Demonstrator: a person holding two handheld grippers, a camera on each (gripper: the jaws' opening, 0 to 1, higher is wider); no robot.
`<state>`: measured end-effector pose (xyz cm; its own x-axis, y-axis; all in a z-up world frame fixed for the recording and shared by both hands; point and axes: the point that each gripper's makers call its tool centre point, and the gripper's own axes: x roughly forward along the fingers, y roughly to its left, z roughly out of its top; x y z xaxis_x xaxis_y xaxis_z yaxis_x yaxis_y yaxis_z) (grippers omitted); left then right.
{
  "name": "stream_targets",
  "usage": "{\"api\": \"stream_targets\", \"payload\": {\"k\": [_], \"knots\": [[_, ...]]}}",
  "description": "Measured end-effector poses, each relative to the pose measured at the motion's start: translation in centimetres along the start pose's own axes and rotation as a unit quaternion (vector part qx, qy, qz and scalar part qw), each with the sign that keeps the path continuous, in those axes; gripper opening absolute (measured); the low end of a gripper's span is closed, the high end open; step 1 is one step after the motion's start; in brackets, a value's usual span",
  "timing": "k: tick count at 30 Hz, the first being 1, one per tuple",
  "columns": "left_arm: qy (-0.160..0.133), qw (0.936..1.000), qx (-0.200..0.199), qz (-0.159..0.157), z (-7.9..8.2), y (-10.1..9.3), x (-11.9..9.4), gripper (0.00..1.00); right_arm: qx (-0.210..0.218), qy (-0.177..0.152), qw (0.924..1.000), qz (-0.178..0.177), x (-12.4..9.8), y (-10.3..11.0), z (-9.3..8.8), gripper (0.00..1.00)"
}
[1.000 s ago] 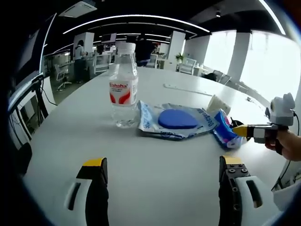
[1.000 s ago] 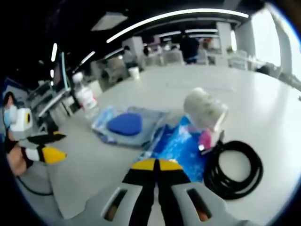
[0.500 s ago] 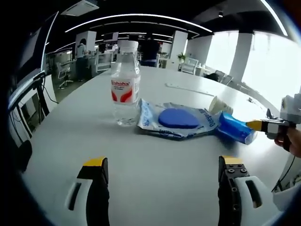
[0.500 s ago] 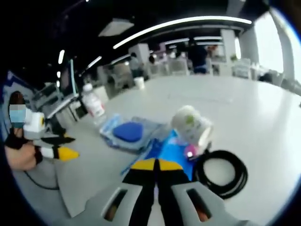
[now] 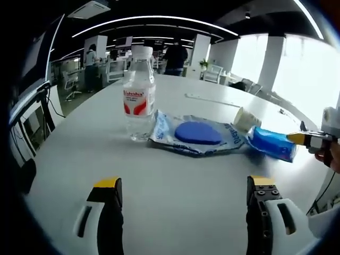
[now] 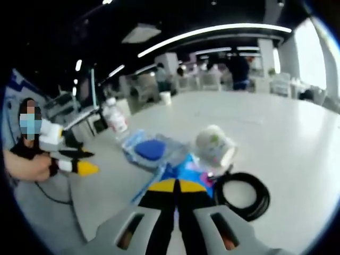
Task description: Arrange the tabletop items into an orderly group along one side of the table until the central work area is clear of visible clutter.
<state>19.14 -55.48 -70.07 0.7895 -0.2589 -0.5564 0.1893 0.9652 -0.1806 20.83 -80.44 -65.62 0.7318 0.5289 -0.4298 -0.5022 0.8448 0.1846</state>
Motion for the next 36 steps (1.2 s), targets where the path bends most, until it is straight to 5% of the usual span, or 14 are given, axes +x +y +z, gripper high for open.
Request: {"api": "stream_targets", "payload": {"k": [9,18,28,36], "knots": [[-0.001,1.0000,0.000,0.000,-0.1,-0.2,-0.1,0.97,-0.018,-0.015,0.9994,0.026,-1.4,0.8,1.2,0.00],[0.000,1.0000,-0.001,-0.002,-0.4,-0.6,-0.5,0.97,-0.036,-0.021,0.9926,0.114,-2.7,3.7,0.9,0.00],[-0.023,0.9997,-0.009,-0.007,0.6,-0.9,-1.6,0.99,-0.093,-0.011,0.9727,0.213,-3.4,6.5,-0.3,0.00],[-0.026,0.9996,-0.001,-0.006,0.9,-1.0,-2.0,0.99,-0.131,-0.002,0.9498,0.284,-3.7,8.0,-2.1,0.00]]}}
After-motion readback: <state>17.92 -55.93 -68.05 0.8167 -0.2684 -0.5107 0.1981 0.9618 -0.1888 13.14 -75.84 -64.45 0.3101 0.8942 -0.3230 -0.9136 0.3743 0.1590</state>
